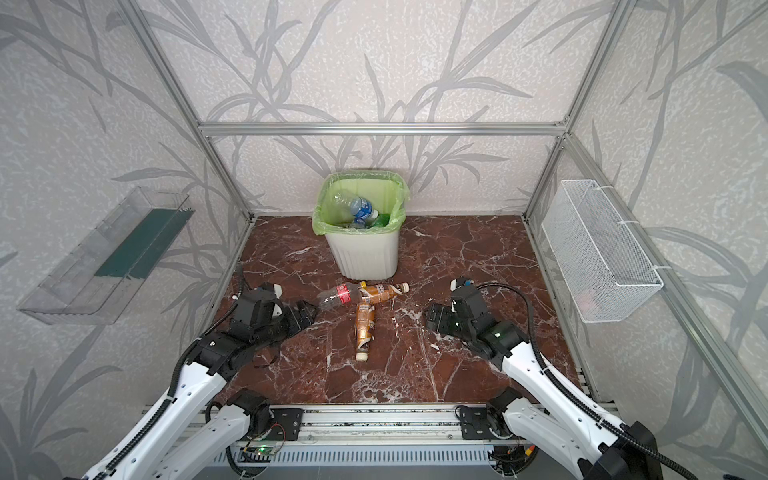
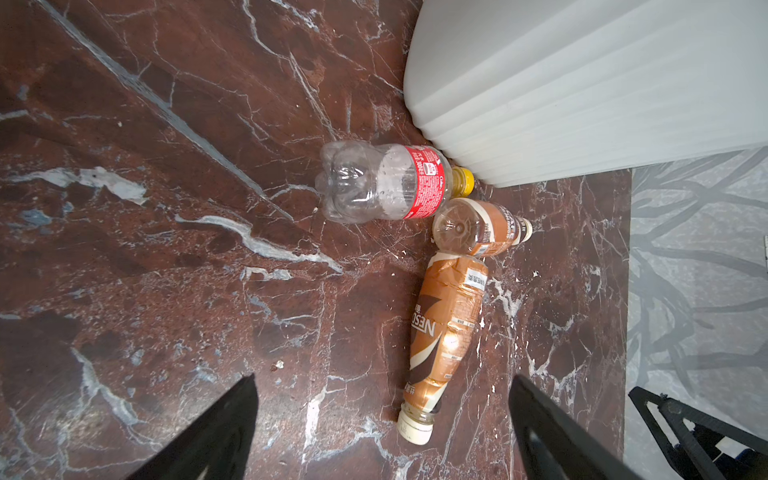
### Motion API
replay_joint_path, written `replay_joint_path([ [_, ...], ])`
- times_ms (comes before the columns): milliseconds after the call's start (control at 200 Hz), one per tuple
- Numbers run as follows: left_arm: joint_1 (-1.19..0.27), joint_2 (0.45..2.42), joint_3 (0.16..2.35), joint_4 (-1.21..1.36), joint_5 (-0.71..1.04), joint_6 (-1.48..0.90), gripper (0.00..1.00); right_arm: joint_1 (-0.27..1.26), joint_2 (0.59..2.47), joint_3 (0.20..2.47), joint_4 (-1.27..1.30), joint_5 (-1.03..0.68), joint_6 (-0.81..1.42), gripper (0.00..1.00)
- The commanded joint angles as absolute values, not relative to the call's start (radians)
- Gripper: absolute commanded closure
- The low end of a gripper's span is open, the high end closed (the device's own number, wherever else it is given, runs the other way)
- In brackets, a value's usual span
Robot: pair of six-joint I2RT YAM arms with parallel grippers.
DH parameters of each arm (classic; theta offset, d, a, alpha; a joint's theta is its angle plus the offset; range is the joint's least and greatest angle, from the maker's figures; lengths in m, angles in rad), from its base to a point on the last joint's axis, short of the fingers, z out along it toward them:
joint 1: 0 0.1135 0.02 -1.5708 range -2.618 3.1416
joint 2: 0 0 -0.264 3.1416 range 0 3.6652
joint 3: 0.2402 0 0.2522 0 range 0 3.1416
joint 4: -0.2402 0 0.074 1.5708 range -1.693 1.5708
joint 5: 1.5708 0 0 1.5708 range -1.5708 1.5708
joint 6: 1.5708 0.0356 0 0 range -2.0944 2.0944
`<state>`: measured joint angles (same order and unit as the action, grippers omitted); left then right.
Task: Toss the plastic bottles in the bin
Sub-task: 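Return the right gripper beside the pile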
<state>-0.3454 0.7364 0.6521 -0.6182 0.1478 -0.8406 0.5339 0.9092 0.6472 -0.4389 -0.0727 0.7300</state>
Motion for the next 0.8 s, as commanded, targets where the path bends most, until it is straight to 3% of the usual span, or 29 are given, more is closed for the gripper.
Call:
replay_joint_path([
  [0,-0.341,0.733,0.656,-0.589,0.185,-0.830,0.06,0.532,0.919,0.628,-0.385,-0.105,0.743,0.10],
  [220,-0.359,0.784,0.636,-0.528,0.232,-0.835,0.09,0.533,0.927,0.606,-0.356,-0.124,0.750,0.10],
  [505,-0.633,1.018,0.652,-0.357,0.114,-0.915,0.10,0.532,0.930,0.589,-0.344,-0.126,0.753,0.11],
  [795,-0.690,1.227,0.724,-0.329,0.067,-0.862,0.09,0.531,0.900,0.589,-0.370,-0.115,0.749,0.11],
])
